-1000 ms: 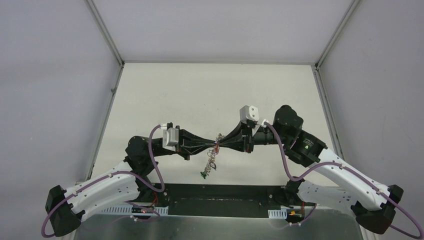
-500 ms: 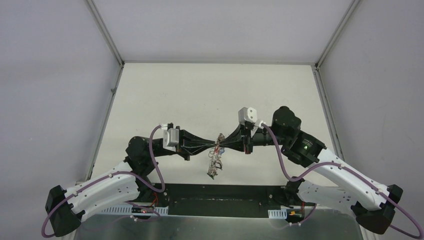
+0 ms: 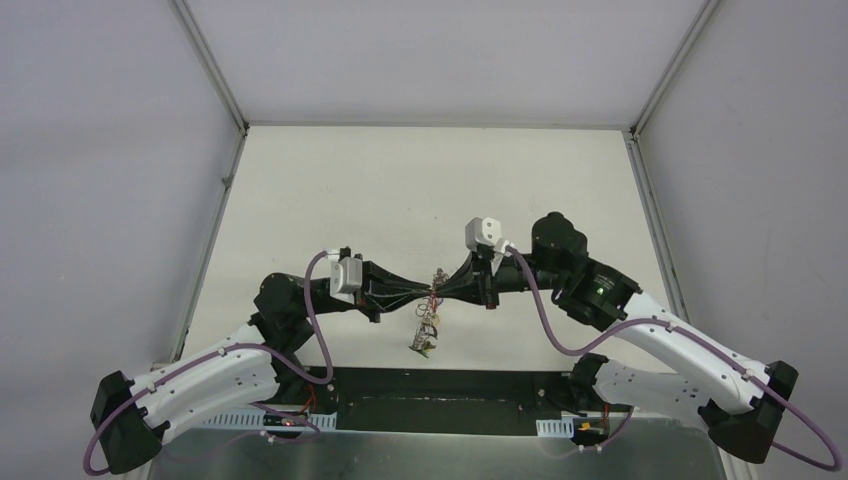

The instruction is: Put the keys on the keyring

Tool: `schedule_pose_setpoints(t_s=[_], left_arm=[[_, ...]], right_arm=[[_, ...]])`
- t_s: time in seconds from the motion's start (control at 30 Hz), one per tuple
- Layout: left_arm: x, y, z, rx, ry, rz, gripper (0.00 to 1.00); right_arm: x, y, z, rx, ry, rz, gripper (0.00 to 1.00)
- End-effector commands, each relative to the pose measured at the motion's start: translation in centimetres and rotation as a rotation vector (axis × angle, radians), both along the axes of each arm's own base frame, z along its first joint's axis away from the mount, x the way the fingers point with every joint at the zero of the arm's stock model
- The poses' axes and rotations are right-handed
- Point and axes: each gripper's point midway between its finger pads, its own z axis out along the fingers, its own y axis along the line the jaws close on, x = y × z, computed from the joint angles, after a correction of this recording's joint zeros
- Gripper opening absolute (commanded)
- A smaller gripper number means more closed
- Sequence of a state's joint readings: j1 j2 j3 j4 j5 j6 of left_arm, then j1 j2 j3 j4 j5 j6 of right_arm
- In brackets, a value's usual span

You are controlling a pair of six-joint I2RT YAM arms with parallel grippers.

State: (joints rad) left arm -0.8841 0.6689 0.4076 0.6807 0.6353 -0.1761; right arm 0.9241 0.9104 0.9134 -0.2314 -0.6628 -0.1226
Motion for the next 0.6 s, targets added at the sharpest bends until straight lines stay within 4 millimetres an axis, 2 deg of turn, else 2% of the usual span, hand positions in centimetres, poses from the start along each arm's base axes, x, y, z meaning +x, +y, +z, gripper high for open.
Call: schedule_pose_setpoints(t_s=[0.0, 0.07, 0.2, 0.27, 0.4, 0.57], left_arm=[[-1.3, 1.4, 4.4, -0.147, -0.102, -0.005, 0.00], [-1.3, 1.4, 4.3, -0.144, -0.100, -0.005, 0.00], [-1.2, 1.4, 4.2, -0.139, -0.096, -0.005, 0.00], [-1.2, 1.4, 4.1, -0.137, -0.095, -0.004, 0.00], [-1.2, 1.3, 4.1, -0.138, -0.095, -0.004, 0.00], [-1.2, 1.4, 4.1, -0.136, -0.094, -0.004, 0.00]], right_arm=[[0.5, 0.1, -1.0, -0.045, 0.012, -0.004, 0.00], [0.5, 0.2, -0.7, -0.041, 0.008, -0.004, 0.06], [0.6, -0.1, 0.2, -0.022, -0.012, -0.023, 0.32], [0.4, -0.6, 0.8, -0.001, -0.036, -0.026, 0.38], [-0.3, -1.1, 2.2, 0.065, -0.079, -0.018, 0.39], [-0.7, -0.8, 3.8, 0.139, -0.094, 0.006, 0.39]])
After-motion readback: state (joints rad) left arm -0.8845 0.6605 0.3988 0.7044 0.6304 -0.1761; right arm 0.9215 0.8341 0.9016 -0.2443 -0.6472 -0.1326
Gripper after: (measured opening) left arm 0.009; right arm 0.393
